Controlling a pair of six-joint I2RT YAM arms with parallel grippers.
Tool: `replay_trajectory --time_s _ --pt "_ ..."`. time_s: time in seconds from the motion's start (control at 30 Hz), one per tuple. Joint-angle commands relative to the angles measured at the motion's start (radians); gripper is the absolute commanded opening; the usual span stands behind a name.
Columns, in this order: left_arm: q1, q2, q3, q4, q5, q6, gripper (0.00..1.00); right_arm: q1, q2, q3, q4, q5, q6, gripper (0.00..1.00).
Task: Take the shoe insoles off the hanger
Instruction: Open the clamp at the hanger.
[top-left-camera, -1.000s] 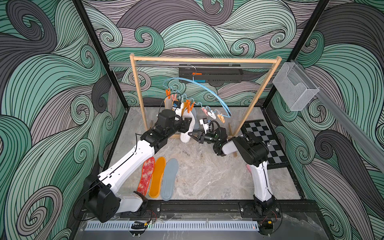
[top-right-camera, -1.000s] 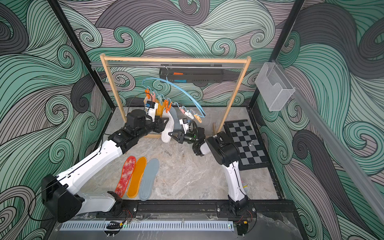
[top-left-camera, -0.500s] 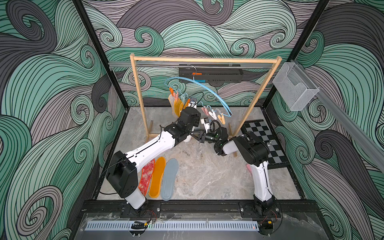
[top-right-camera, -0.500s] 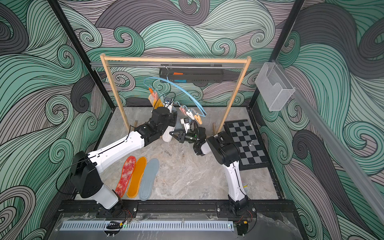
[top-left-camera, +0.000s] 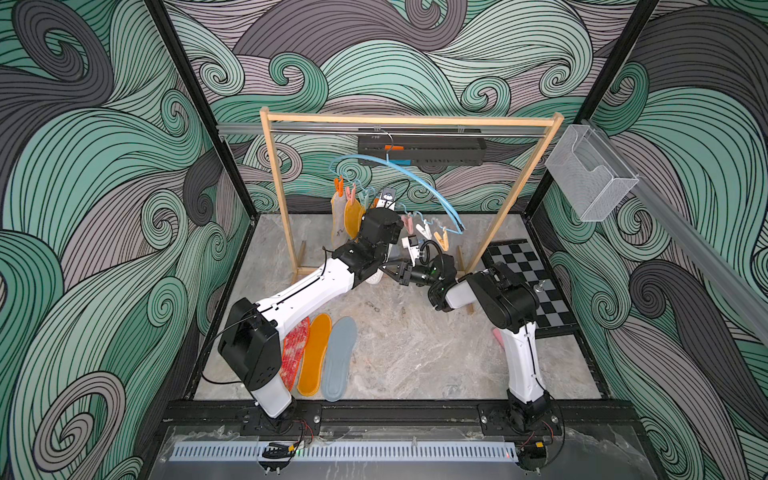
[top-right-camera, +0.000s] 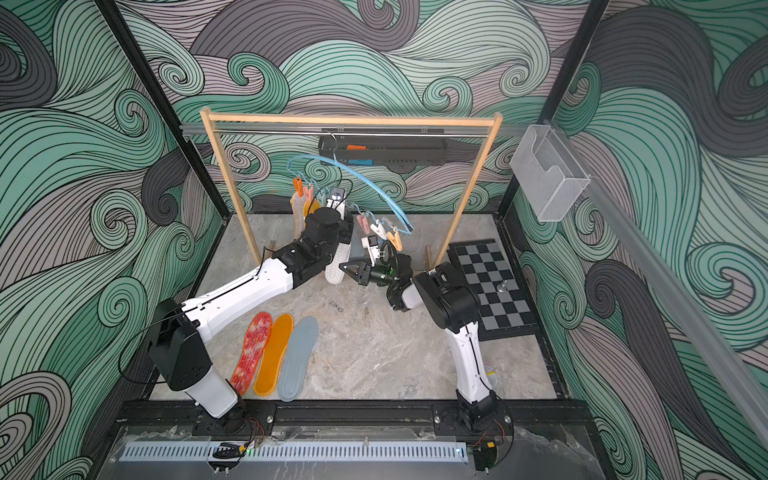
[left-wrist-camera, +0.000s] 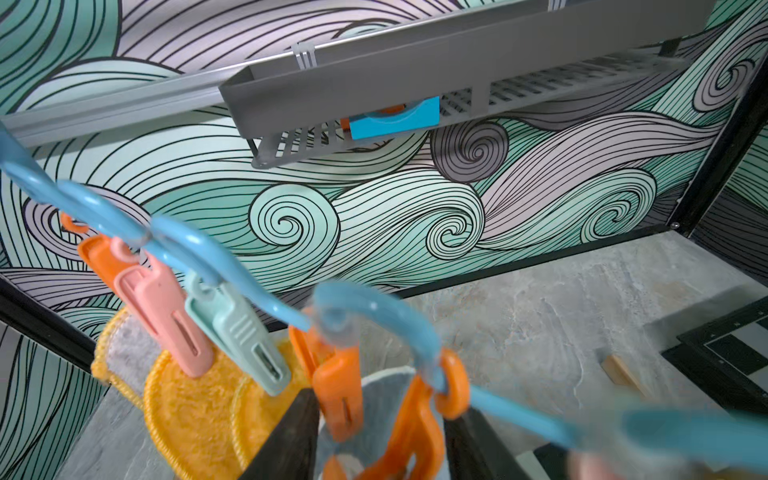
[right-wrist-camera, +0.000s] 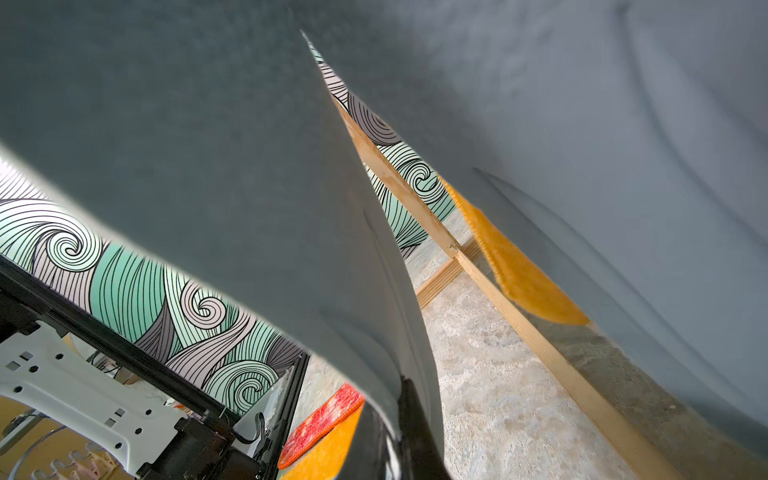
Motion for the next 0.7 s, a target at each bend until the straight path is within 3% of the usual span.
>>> replay_trajectory --time_s 0.0,0.23,0.43,0.67 --pt "-0.011 0.024 0.054 0.019 -0.008 0.034 0.44 -0.006 0.000 0.016 0.030 -0.003 0.015 0.08" --pt "-0.012 0.029 0.060 0.011 0.005 0.051 0.26 -0.006 0.000 0.015 0.030 -0.006 0.015 0.08" --pt "-0.012 0.024 0.055 0.008 0.009 0.056 0.05 -0.007 0.000 0.012 0.031 -0.007 0.016 0.08" --pt "-0.010 0.020 0.061 -0.017 0.027 0.057 0.01 -0.009 0.003 -0.002 0.030 -0.001 0.016 0.08"
